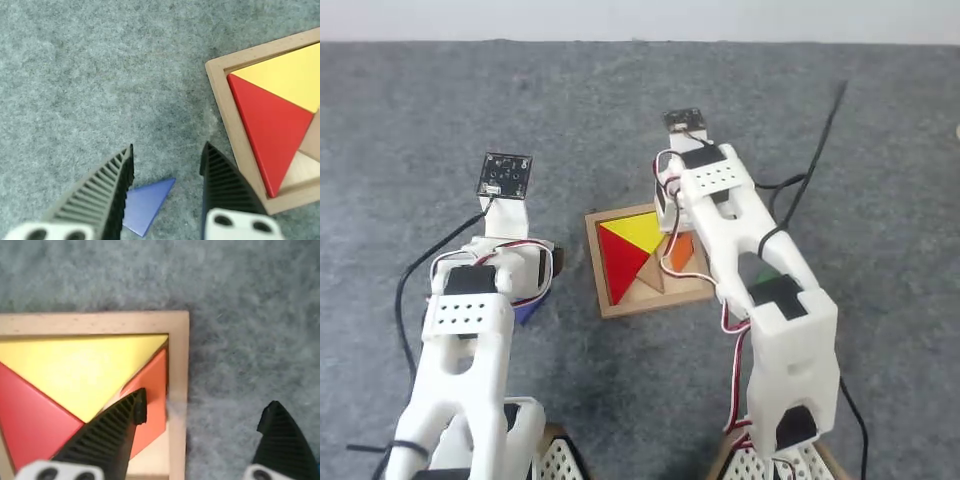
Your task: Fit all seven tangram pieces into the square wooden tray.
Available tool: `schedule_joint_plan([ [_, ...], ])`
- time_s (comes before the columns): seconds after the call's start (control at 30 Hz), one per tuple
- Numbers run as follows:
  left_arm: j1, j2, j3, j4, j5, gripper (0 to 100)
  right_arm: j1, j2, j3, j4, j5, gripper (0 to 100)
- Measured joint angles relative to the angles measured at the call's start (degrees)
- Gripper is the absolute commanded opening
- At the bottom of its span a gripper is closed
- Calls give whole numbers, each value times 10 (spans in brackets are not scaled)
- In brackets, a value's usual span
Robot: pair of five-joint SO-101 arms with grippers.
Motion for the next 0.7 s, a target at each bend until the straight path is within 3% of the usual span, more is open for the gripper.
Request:
schedule_joint_plan([
  [0.27, 0, 0, 0, 0, 0, 217, 17, -4, -4, -20, 5, 351],
  [0.47, 0, 0, 0, 0, 0, 217, -16, -110, 0, -10, 5, 351],
  [0.7, 0, 0, 0, 0, 0, 217, -90, -271, 205, -69, 8, 351],
])
